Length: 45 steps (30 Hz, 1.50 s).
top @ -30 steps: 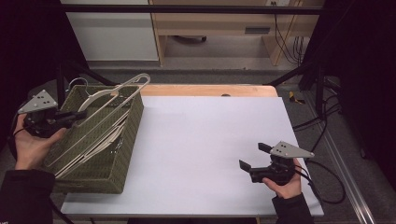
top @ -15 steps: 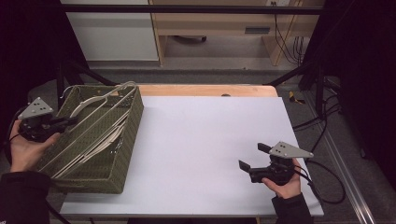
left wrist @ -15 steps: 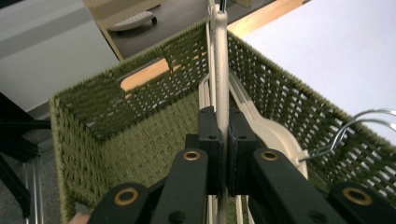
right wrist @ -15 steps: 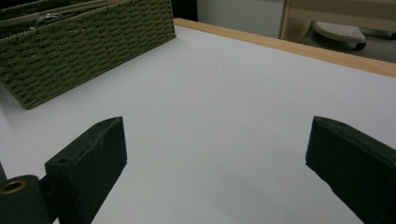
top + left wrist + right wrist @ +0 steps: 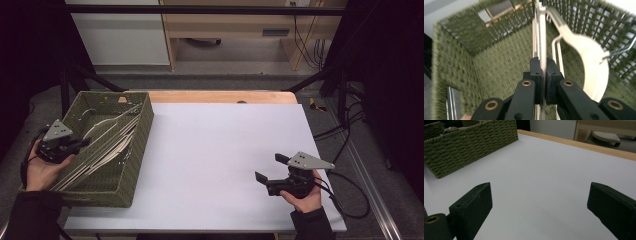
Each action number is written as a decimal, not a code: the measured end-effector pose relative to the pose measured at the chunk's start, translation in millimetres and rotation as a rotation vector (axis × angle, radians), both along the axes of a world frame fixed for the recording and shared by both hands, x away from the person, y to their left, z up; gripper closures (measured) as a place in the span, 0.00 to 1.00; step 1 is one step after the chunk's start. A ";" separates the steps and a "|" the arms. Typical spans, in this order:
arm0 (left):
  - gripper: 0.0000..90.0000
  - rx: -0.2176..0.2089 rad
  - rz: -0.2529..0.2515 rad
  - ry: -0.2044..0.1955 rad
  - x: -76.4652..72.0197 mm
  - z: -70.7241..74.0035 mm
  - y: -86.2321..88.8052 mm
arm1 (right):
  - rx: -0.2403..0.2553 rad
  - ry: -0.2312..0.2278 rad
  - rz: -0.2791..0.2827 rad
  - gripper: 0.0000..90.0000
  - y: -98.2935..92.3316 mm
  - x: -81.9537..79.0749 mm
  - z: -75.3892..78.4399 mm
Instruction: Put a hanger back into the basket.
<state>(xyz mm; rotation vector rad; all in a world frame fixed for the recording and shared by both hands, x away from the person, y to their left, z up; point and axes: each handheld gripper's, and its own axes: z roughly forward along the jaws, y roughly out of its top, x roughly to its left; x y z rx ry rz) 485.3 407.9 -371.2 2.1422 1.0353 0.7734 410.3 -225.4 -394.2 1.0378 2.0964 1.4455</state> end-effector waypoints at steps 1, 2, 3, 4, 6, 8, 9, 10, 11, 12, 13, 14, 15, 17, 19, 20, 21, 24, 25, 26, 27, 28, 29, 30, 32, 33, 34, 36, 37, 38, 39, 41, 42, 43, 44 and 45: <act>0.96 -0.005 0.000 0.005 0.1 -3.1 0.1 | 0.000 0.000 0.000 0.07 0.1 0.0 -0.1; 0.96 -0.014 0.000 0.007 -0.1 -5.5 0.5 | 0.001 0.003 -0.001 0.07 0.2 -0.1 -0.1; 0.96 -0.006 -0.002 0.012 -0.5 -6.9 1.6 | 0.002 0.004 0.002 0.08 0.5 -0.2 -0.2; 0.96 -0.007 0.002 0.013 -0.6 -8.5 2.2 | 0.002 0.004 0.002 0.08 0.5 -0.2 -0.2; 0.95 -0.005 -0.002 0.050 0.0 -10.9 3.1 | 0.001 0.001 0.004 0.08 0.7 0.0 -0.4; 0.91 -0.009 -0.022 0.095 1.3 -14.7 0.9 | 0.002 0.001 0.005 0.08 1.2 0.1 -0.7; 0.91 -0.008 -0.037 0.120 1.7 -16.4 -1.2 | 0.002 0.001 0.005 0.08 1.2 0.1 -0.7; 0.90 0.011 -0.045 0.128 1.9 -18.4 -4.1 | 0.000 -0.001 0.004 0.08 1.4 0.4 -1.0; 0.89 0.017 -0.051 0.152 2.4 -19.6 -6.7 | 0.001 -0.001 0.005 0.08 1.5 0.5 -1.1; 0.89 0.020 -0.061 0.171 2.8 -20.4 -8.6 | 0.001 -0.001 0.005 0.08 1.5 0.5 -1.1; 0.88 0.024 -0.067 0.182 3.3 -21.5 -10.2 | 0.000 0.000 0.005 0.08 1.7 0.6 -1.3; 0.87 0.023 -0.072 0.193 3.8 -22.4 -11.2 | -0.001 0.002 0.007 0.08 2.2 0.7 -1.7; 0.87 0.019 -0.073 0.195 4.1 -23.6 -12.0 | -0.001 0.002 0.007 0.08 2.2 0.7 -1.7; 0.84 -0.007 -0.080 0.206 4.1 -24.2 -12.8 | 0.000 0.002 0.007 0.08 2.3 0.6 -1.6; 0.73 -0.022 -0.084 0.204 4.1 -24.1 -14.9 | 0.000 0.002 0.007 0.08 2.2 0.6 -1.6; 0.73 -0.009 -0.086 0.205 3.9 -22.7 -16.1 | 0.000 0.002 0.007 0.08 2.2 0.6 -1.6; 0.71 -0.013 -0.087 0.196 3.3 -21.9 -17.6 | 0.001 0.003 0.008 0.08 2.3 0.6 -1.6; 0.65 -0.030 -0.097 0.180 1.6 -16.6 -20.3 | 0.001 0.002 0.009 0.08 2.4 0.4 -1.6; 0.62 -0.050 -0.103 0.169 0.4 -14.2 -20.7 | 0.000 -0.001 0.009 0.08 2.3 0.4 -1.4; 0.61 -0.068 -0.109 0.155 -1.1 -11.4 -21.4 | 0.000 0.000 0.011 0.08 1.7 0.1 -1.1; 0.59 -0.082 -0.113 0.138 -2.5 -8.6 -22.4 | 0.006 0.002 0.007 0.08 1.8 -0.3 -0.7; 0.58 -0.091 -0.117 0.125 -4.2 -5.2 -23.5 | 0.005 -0.002 0.006 0.08 1.5 -0.3 -0.4; 0.55 -0.102 -0.118 0.106 -6.1 -1.7 -24.8 | 0.007 0.001 0.006 0.08 1.3 -0.7 0.0; 0.52 -0.122 -0.124 0.087 -8.0 2.3 -26.0 | 0.008 -0.006 0.005 0.08 0.8 -0.9 0.5; 0.51 -0.187 -0.128 0.044 -12.9 10.4 -29.5 | 0.008 -0.006 0.009 0.08 0.2 -1.2 1.0; 0.49 -0.212 -0.132 0.025 -15.5 14.4 -31.6 | 0.013 -0.007 0.004 0.08 0.5 -1.5 1.4; 0.47 -0.234 -0.131 0.007 -18.2 18.2 -34.4 | 0.013 -0.010 0.005 0.08 0.0 -1.8 1.9; 0.38 -0.272 -0.136 -0.035 -24.0 24.4 -41.8 | 0.021 -0.019 -0.002 0.07 -0.8 -2.1 2.8; 0.35 -0.300 -0.141 -0.047 -26.7 26.8 -46.0 | 0.021 -0.020 0.000 0.07 -1.4 -2.3 3.2; 0.35 -0.320 -0.147 -0.059 -29.2 28.9 -50.7 | 0.021 -0.020 0.000 0.07 -1.4 -2.3 3.2; 0.32 -0.330 -0.154 -0.070 -31.8 30.4 -56.0 | 0.023 -0.027 -0.004 0.07 -1.9 -2.4 3.6; 0.30 -0.336 -0.167 -0.089 -36.4 32.3 -67.6 | 0.025 -0.025 -0.007 0.07 -2.0 -2.8 3.9; 0.26 -0.343 -0.173 -0.097 -38.5 32.7 -73.4 | 0.024 -0.028 -0.004 0.06 -3.0 -3.0 4.4; 0.24 -0.352 -0.178 -0.102 -40.8 32.5 -79.5 | 0.024 -0.030 -0.005 0.06 -3.2 -3.1 4.5; 0.23 -0.369 -0.192 -0.119 -44.6 31.2 -91.6 | 0.024 -0.029 -0.002 0.06 -3.7 -3.4 4.8; 0.22 -0.369 -0.192 -0.119 -44.6 31.2 -91.6 | 0.024 -0.029 -0.002 0.06 -3.7 -3.4 4.8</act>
